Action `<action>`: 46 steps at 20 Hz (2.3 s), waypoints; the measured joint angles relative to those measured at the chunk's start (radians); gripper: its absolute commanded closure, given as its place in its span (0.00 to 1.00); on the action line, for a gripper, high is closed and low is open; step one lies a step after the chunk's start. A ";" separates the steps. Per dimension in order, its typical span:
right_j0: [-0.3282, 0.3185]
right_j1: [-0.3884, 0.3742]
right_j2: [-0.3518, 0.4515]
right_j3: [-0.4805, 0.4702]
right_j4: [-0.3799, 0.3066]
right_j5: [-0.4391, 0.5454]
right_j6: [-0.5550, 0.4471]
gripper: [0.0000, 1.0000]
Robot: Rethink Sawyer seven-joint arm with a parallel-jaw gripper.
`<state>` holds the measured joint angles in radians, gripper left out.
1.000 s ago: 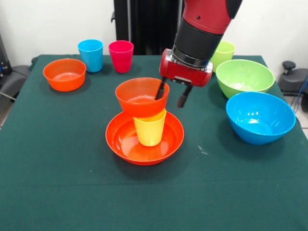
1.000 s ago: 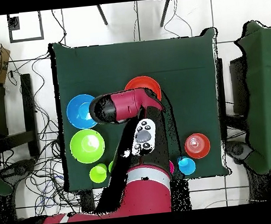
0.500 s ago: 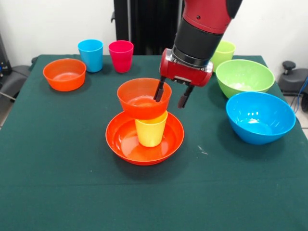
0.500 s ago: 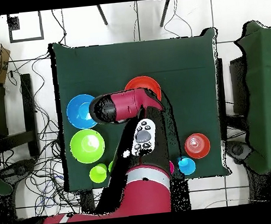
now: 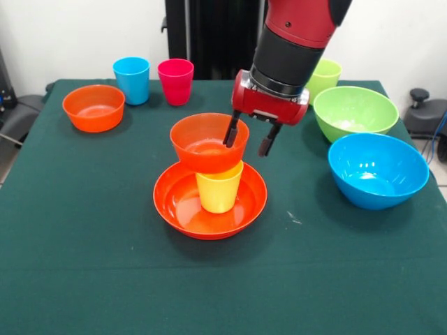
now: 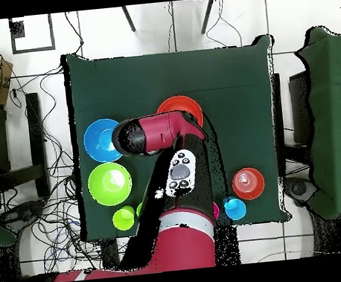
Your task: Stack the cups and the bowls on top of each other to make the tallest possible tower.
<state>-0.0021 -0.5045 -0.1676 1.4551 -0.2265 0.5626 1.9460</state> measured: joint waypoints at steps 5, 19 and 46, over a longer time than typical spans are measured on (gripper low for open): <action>0.000 -0.032 0.000 0.016 0.002 0.000 0.000 0.00; -0.011 -0.143 0.000 0.070 0.017 0.000 0.000 0.00; -0.025 -0.084 0.000 0.069 0.018 -0.035 0.000 0.00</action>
<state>-0.0269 -0.5882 -0.1678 1.5243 -0.2088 0.5275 1.9460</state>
